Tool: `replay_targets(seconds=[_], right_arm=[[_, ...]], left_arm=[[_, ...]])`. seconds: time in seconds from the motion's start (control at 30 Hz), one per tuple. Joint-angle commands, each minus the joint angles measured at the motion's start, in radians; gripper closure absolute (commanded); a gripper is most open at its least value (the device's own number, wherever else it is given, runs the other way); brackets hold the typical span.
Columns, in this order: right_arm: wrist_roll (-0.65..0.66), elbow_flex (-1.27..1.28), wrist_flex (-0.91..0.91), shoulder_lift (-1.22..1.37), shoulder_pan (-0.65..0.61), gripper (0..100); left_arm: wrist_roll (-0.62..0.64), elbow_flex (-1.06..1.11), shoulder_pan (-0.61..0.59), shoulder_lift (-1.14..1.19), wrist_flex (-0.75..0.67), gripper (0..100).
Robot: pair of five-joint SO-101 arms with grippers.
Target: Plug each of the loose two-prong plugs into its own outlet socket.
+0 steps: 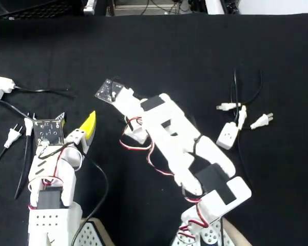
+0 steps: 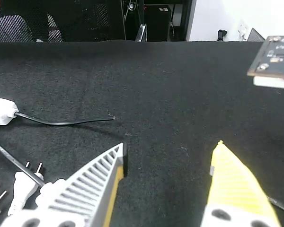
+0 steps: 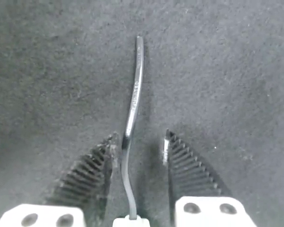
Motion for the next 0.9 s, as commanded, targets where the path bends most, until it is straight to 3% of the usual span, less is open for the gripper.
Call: replay_targets(seconds=[0.0,0.2,0.57,0.7,0.87], right_arm=[[0.0,-0.005,-0.008,-0.004,-0.015,85.8],[0.0,0.001,0.012,-0.002,-0.06,92.0],[0.0,-0.061,0.012,0.124,-0.071,90.8],[0.006,-0.062,0.008,0.127,-0.074,99.0],[0.002,-0.071,0.018,0.127,-0.071,94.0]], left_arm=[[0.002,0.018,-0.005,0.005,-0.023,70],[0.002,0.018,-0.007,0.005,-0.023,70],[0.002,0.018,-0.007,0.005,-0.023,70],[0.002,0.018,-0.007,0.005,-0.023,70],[0.002,0.018,-0.007,0.005,-0.023,70]])
